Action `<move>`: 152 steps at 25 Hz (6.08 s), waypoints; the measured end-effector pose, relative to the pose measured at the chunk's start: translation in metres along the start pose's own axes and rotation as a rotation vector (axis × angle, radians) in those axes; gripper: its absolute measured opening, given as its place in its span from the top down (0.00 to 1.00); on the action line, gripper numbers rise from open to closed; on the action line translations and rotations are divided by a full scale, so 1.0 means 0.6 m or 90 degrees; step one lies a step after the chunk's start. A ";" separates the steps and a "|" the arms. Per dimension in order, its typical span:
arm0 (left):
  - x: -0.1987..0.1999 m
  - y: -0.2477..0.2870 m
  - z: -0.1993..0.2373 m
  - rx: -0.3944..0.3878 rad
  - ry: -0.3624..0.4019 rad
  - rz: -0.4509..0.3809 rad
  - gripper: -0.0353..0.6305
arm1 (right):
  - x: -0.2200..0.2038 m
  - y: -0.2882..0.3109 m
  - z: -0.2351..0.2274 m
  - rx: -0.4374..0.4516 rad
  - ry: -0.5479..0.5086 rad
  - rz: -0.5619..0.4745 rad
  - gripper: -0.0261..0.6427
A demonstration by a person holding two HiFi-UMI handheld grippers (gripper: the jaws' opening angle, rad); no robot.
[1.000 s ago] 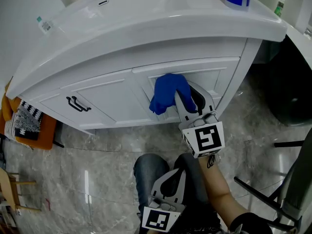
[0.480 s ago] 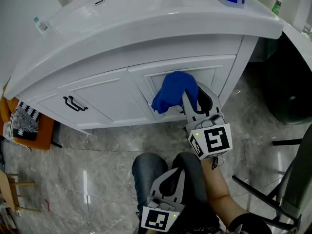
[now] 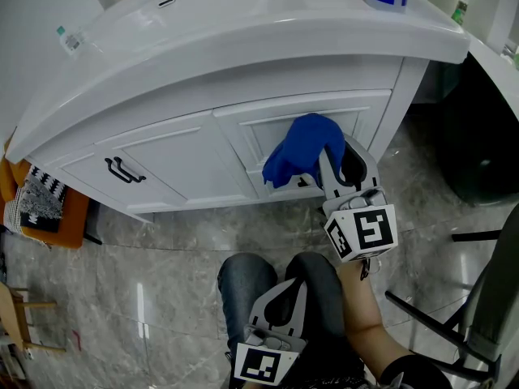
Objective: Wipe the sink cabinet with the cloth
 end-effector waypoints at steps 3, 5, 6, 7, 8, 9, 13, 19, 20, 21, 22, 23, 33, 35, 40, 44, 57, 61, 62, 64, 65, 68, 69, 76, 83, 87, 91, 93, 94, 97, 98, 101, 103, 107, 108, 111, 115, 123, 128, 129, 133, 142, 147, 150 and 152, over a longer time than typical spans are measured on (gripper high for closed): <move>0.001 0.000 -0.001 -0.003 0.000 -0.003 0.94 | -0.002 -0.007 -0.015 -0.010 0.007 -0.001 0.80; 0.000 0.001 -0.002 -0.004 -0.001 -0.001 0.94 | -0.002 -0.011 -0.025 -0.020 0.009 -0.001 0.80; 0.000 0.001 -0.003 -0.006 -0.001 -0.002 0.94 | -0.002 -0.013 -0.032 -0.029 0.007 -0.002 0.80; 0.000 0.002 -0.003 -0.007 0.000 -0.002 0.94 | -0.002 -0.017 -0.041 -0.040 0.004 -0.002 0.80; -0.001 0.002 -0.004 -0.008 0.000 -0.002 0.94 | -0.001 -0.019 -0.051 -0.052 0.001 -0.002 0.80; -0.001 0.003 -0.004 -0.009 0.000 -0.002 0.94 | 0.000 -0.022 -0.061 -0.064 -0.001 -0.001 0.80; -0.002 0.006 -0.003 -0.011 -0.002 0.000 0.94 | -0.004 -0.026 -0.094 -0.094 -0.010 0.008 0.80; -0.005 0.009 -0.003 -0.010 -0.004 0.004 0.94 | -0.007 -0.034 -0.117 -0.112 -0.013 0.010 0.80; -0.005 0.009 -0.003 -0.010 -0.004 0.005 0.94 | -0.008 -0.037 -0.121 -0.115 -0.012 0.010 0.80; -0.005 0.009 -0.003 -0.011 -0.004 0.005 0.94 | -0.009 -0.039 -0.124 -0.118 -0.011 0.010 0.80; -0.005 0.009 -0.003 -0.011 -0.003 0.005 0.94 | -0.010 -0.041 -0.127 -0.121 -0.010 0.010 0.80; -0.005 0.009 -0.004 -0.012 -0.002 0.004 0.94 | -0.010 -0.043 -0.130 -0.125 -0.010 0.011 0.80; -0.009 0.005 -0.003 -0.004 -0.007 0.009 0.94 | -0.009 -0.051 -0.151 -0.150 -0.016 0.007 0.80; -0.009 0.001 0.002 0.011 -0.011 0.009 0.94 | -0.010 -0.052 -0.152 -0.155 -0.015 0.002 0.80; -0.010 -0.012 0.007 0.051 -0.015 0.016 0.94 | -0.012 -0.050 -0.151 -0.159 -0.032 -0.007 0.80; -0.013 -0.023 0.013 0.066 -0.019 0.035 0.94 | -0.014 -0.051 -0.153 -0.169 -0.050 -0.016 0.80; -0.037 -0.024 0.123 0.093 -0.064 0.039 0.94 | -0.014 -0.040 -0.133 -0.241 -0.102 -0.025 0.80; -0.028 -0.009 0.144 0.054 -0.066 0.025 0.94 | -0.013 -0.040 -0.128 -0.261 -0.121 -0.003 0.80; -0.024 -0.002 0.147 0.032 -0.064 0.020 0.94 | -0.013 -0.040 -0.127 -0.265 -0.127 0.003 0.80; -0.018 0.011 0.152 -0.013 -0.058 0.017 0.94 | -0.012 -0.041 -0.123 -0.273 -0.136 0.011 0.80; -0.016 0.016 0.158 -0.033 -0.054 0.017 0.94 | -0.012 -0.039 -0.121 -0.279 -0.139 0.014 0.80; 0.004 0.026 0.189 -0.074 -0.041 0.012 0.94 | -0.011 -0.033 -0.117 -0.294 -0.137 0.032 0.80; 0.017 0.027 0.203 -0.080 -0.036 0.007 0.94 | -0.010 -0.033 -0.115 -0.295 -0.137 0.044 0.80; 0.074 0.044 0.296 -0.047 0.011 0.023 0.94 | -0.003 -0.047 -0.042 -0.235 -0.111 0.085 0.80; 0.035 0.092 0.332 0.000 0.044 0.030 0.94 | -0.081 -0.020 0.098 -0.051 -0.053 0.092 0.80; 0.019 0.093 0.331 0.004 0.038 0.019 0.94 | -0.103 0.025 0.128 -0.002 -0.065 0.077 0.80; 0.018 0.081 0.319 -0.007 0.029 0.014 0.94 | -0.113 0.056 0.161 0.020 -0.056 0.088 0.80; 0.018 0.076 0.318 -0.013 0.027 0.009 0.94 | -0.120 0.065 0.174 0.027 -0.059 0.103 0.80; 0.018 0.075 0.320 -0.013 0.023 0.005 0.94 | -0.123 0.070 0.180 0.033 -0.067 0.108 0.80; 0.020 0.071 0.327 -0.011 0.010 -0.004 0.94 | -0.134 0.081 0.197 0.052 -0.075 0.122 0.80; 0.020 0.069 0.328 -0.013 0.010 -0.005 0.94 | -0.139 0.083 0.202 0.058 -0.076 0.128 0.80; 0.016 0.065 0.331 -0.015 0.007 -0.003 0.94 | -0.151 0.090 0.206 0.061 -0.073 0.141 0.80; 0.014 0.062 0.334 -0.014 -0.002 -0.002 0.94 | -0.157 0.094 0.203 0.060 -0.067 0.141 0.80; 0.011 0.052 0.341 -0.010 -0.007 -0.003 0.94 | -0.159 0.097 0.195 0.050 -0.066 0.127 0.80; 0.011 0.050 0.343 -0.008 -0.010 -0.003 0.94 | -0.158 0.096 0.193 0.046 -0.069 0.125 0.80; 0.009 0.048 0.348 -0.008 -0.014 -0.002 0.94 | -0.156 0.093 0.182 0.041 -0.088 0.116 0.80; 0.011 0.049 0.348 -0.016 -0.018 -0.003 0.94 | -0.160 0.082 0.152 0.009 -0.093 0.119 0.80; 0.018 0.068 0.334 -0.041 -0.022 -0.007 0.94 | -0.161 0.074 0.118 -0.005 -0.085 0.121 0.80; 0.018 0.074 0.330 -0.041 -0.015 -0.003 0.94 | -0.159 0.068 0.101 -0.007 -0.068 0.117 0.80; 0.018 0.076 0.330 -0.042 -0.012 -0.002 0.94 | -0.159 0.067 0.097 -0.008 -0.066 0.116 0.80; 0.017 0.082 0.325 -0.047 -0.009 0.002 0.94 | -0.158 0.059 0.079 -0.024 -0.061 0.112 0.80; 0.015 0.088 0.307 -0.066 -0.016 0.008 0.94 | -0.155 0.044 0.045 -0.048 -0.080 0.113 0.80; 0.015 0.089 0.306 -0.067 -0.020 0.010 0.94 | -0.153 0.032 0.020 -0.077 -0.094 0.116 0.80; 0.015 0.089 0.305 -0.068 -0.020 0.010 0.94 | -0.151 0.026 0.006 -0.089 -0.109 0.120 0.80; 0.015 0.089 0.304 -0.069 -0.022 0.009 0.94 | -0.150 0.021 -0.005 -0.099 -0.116 0.120 0.80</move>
Point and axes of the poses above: the fingertips, and each gripper's own axes: y forward along the fingers, z to its left, x out of its top, the point moved 1 cm from there along -y, backward along the fingers, and after that the axes turned 6 degrees about z, right-handed, at the moved point
